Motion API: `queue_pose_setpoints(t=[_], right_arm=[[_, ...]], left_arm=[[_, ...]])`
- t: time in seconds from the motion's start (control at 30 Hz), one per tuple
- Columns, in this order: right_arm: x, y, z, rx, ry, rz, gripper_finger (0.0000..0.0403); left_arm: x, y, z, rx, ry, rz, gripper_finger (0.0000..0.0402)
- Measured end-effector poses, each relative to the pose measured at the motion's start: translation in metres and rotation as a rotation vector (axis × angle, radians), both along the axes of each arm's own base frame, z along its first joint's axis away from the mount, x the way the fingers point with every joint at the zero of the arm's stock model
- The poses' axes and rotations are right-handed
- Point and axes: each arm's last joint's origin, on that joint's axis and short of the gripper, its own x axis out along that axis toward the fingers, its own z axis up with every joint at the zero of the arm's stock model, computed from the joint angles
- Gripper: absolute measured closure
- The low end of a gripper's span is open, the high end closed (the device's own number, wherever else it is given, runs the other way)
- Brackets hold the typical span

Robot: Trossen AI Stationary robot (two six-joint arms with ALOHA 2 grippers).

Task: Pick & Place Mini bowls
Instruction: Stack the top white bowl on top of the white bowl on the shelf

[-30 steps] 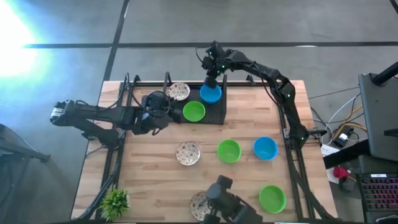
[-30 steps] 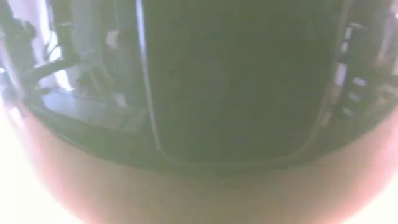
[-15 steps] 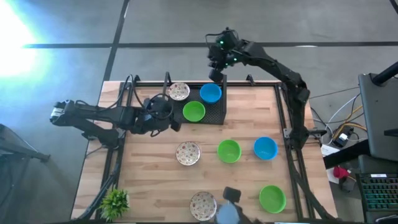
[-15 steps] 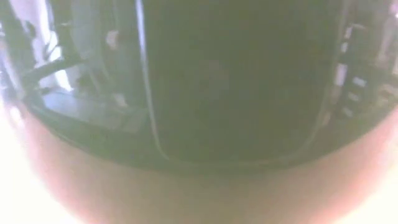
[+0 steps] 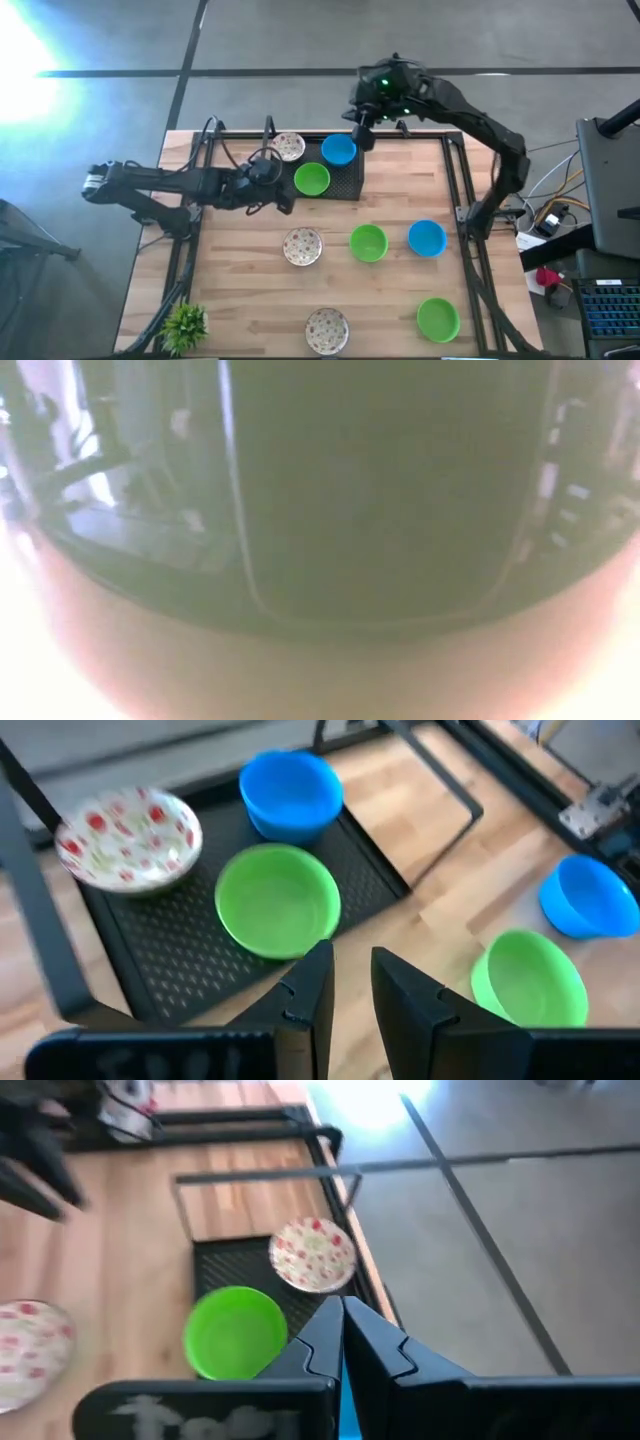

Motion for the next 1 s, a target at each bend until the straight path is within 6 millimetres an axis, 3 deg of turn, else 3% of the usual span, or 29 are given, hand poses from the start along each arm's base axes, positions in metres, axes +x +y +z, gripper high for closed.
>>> queue_pose_setpoints(t=[0.43, 0.67, 1.0], right_arm=[[-0.047, 0.047, 0.04, 0.064, -0.11, -0.002, 0.0394], [-0.06, 0.056, 0.048, 0.078, -0.13, -0.006, 0.0394], [-0.063, 0.057, 0.046, 0.092, -0.104, -0.014, 0.0394]], left_arm=[[0.025, -0.002, -0.037, -0.174, 0.153, -0.047, 0.0325], [0.034, -0.007, -0.062, -0.337, 0.285, -0.054, 0.0325], [0.053, -0.009, -0.098, -0.385, 0.423, -0.091, 0.0325]])
